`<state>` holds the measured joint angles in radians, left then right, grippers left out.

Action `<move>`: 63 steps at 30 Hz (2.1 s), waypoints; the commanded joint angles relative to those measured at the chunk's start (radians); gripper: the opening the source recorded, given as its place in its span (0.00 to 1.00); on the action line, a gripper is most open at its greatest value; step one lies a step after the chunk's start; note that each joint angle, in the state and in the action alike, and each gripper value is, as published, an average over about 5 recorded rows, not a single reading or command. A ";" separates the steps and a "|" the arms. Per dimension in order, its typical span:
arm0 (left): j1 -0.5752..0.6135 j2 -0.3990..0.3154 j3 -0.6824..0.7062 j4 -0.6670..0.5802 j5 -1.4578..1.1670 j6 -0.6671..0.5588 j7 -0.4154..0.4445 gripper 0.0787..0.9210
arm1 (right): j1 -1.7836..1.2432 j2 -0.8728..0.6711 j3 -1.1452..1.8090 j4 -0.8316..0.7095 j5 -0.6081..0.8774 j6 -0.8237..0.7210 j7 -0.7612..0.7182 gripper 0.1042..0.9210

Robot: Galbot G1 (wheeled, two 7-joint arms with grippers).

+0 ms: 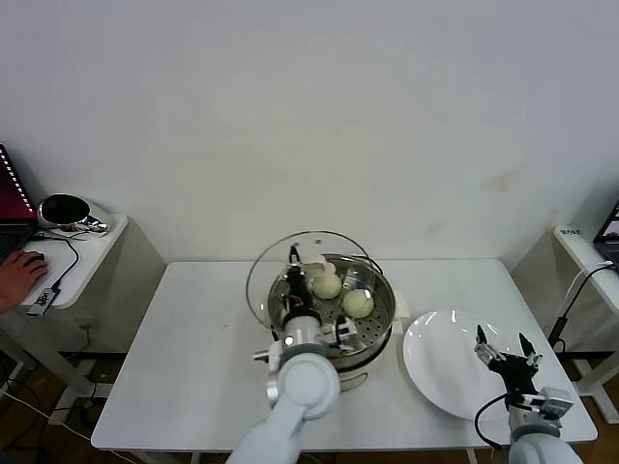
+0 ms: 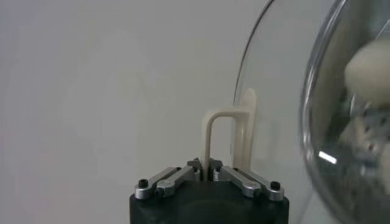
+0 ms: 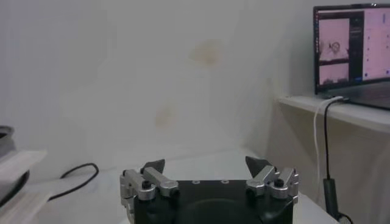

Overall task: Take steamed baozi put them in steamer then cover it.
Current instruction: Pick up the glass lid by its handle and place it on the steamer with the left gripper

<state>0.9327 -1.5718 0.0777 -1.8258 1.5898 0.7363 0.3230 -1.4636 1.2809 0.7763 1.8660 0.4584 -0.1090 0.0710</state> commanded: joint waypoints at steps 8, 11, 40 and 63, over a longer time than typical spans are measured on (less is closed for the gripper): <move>-0.025 -0.008 0.076 0.093 0.014 0.043 0.012 0.07 | 0.011 0.016 -0.016 -0.007 -0.024 -0.005 -0.001 0.88; -0.021 -0.008 0.064 0.094 0.040 0.042 0.028 0.07 | 0.012 0.018 -0.015 -0.005 -0.024 -0.006 -0.001 0.88; -0.016 -0.010 0.082 0.121 0.049 0.043 0.069 0.07 | 0.011 0.034 -0.022 -0.015 -0.032 0.006 -0.007 0.88; -0.015 -0.011 0.085 0.135 0.054 0.042 0.055 0.07 | 0.015 0.037 -0.025 -0.023 -0.038 0.014 -0.012 0.88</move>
<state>0.9141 -1.5812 0.1620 -1.6949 1.6478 0.7364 0.3792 -1.4479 1.3171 0.7525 1.8423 0.4220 -0.0964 0.0596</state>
